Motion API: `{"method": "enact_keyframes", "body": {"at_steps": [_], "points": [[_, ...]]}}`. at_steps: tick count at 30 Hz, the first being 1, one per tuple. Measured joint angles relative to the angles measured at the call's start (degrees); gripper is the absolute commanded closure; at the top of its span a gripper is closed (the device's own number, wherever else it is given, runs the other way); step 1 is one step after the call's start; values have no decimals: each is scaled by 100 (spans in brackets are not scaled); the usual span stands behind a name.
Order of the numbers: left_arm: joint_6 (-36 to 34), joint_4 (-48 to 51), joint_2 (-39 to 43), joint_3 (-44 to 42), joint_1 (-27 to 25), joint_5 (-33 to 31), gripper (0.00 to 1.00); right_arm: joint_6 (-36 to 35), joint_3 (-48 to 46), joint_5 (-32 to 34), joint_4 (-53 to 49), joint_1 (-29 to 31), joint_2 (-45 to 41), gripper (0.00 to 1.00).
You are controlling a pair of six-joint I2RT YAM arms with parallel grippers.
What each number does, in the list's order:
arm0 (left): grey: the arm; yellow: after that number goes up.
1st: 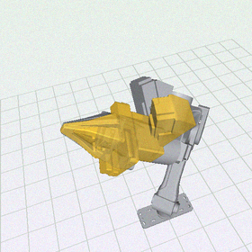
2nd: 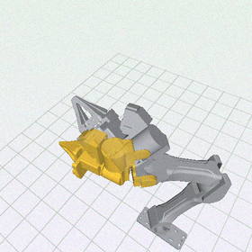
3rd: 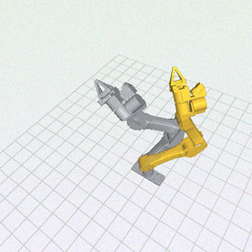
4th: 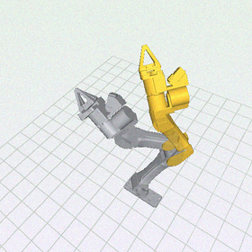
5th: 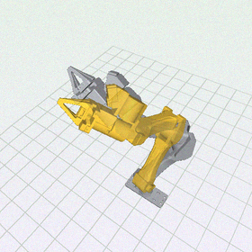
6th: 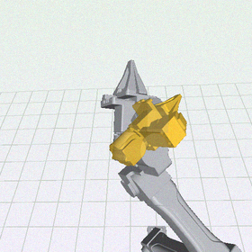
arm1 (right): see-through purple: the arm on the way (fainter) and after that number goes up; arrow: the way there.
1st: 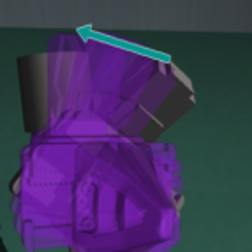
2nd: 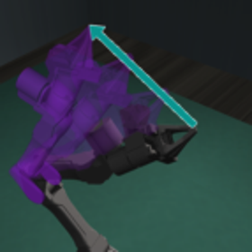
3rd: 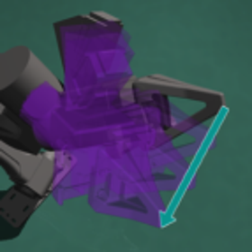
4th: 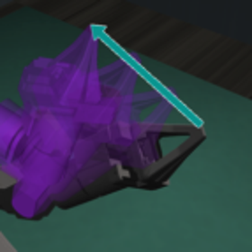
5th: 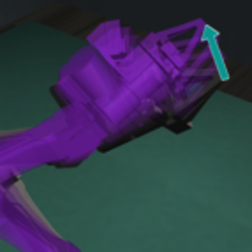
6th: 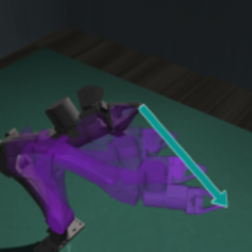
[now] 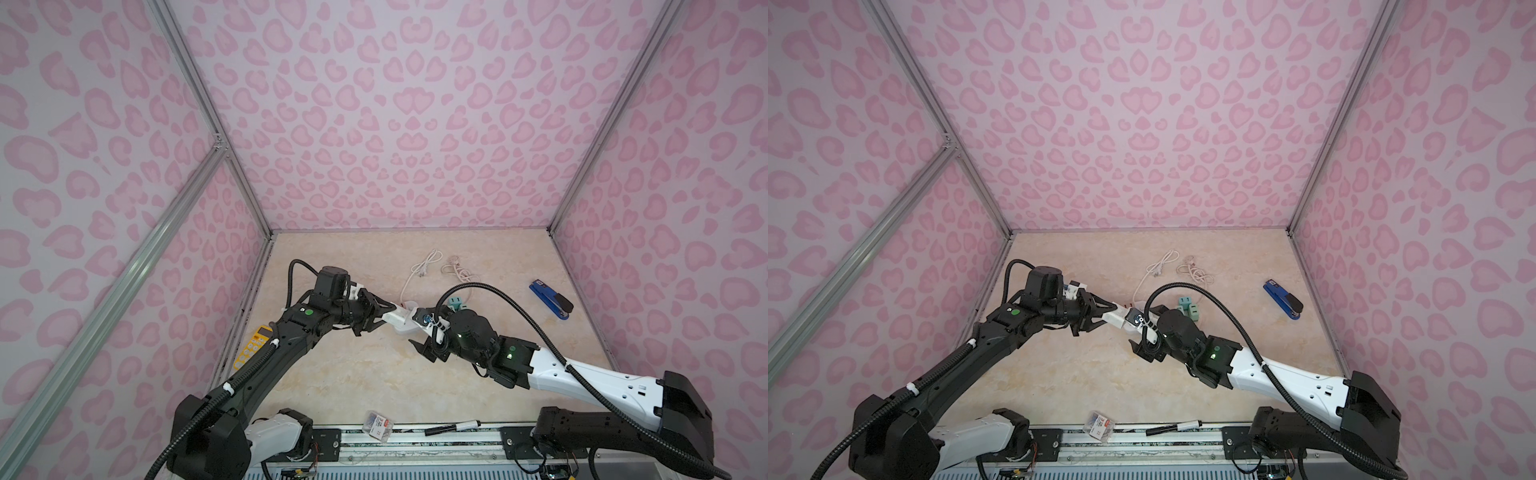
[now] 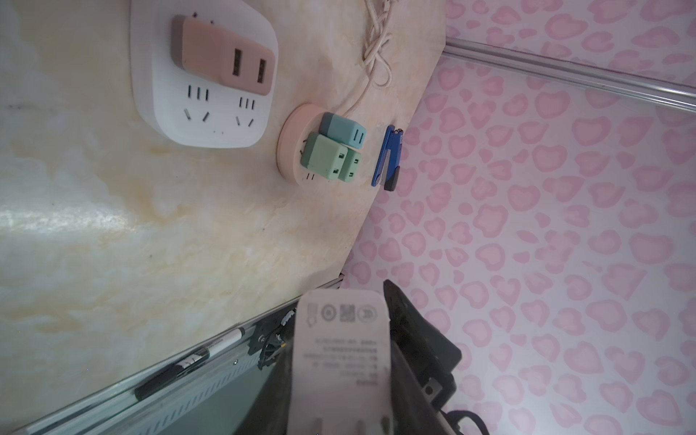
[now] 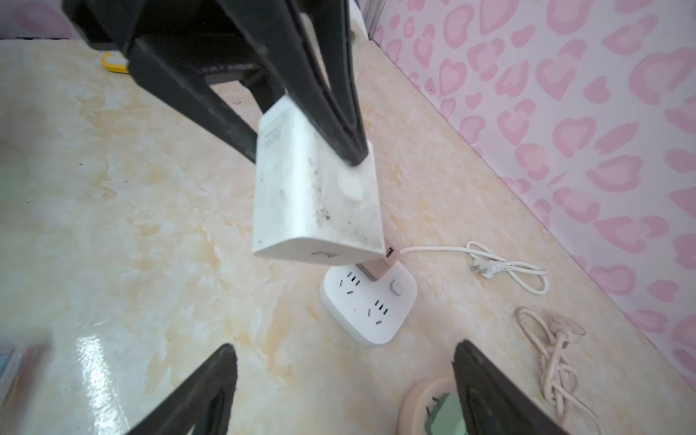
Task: Insert the plug
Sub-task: 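Close the left gripper on the white charger held by the right gripper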
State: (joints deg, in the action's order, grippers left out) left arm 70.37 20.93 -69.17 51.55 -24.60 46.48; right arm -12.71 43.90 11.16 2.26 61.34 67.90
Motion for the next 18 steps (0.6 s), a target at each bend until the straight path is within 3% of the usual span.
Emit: {"method": "enact_keyframes", "body": {"at_steps": [7,13,18], "points": [[7,190,127,-179,17,275,97,-699,199,35,308,297,179,22],[11,210,181,-249,22,195,97,-925,361,98,120,457,385,25],[111,59,190,-251,-9,544,97,-916,422,-15,201,616,468,27]]}}
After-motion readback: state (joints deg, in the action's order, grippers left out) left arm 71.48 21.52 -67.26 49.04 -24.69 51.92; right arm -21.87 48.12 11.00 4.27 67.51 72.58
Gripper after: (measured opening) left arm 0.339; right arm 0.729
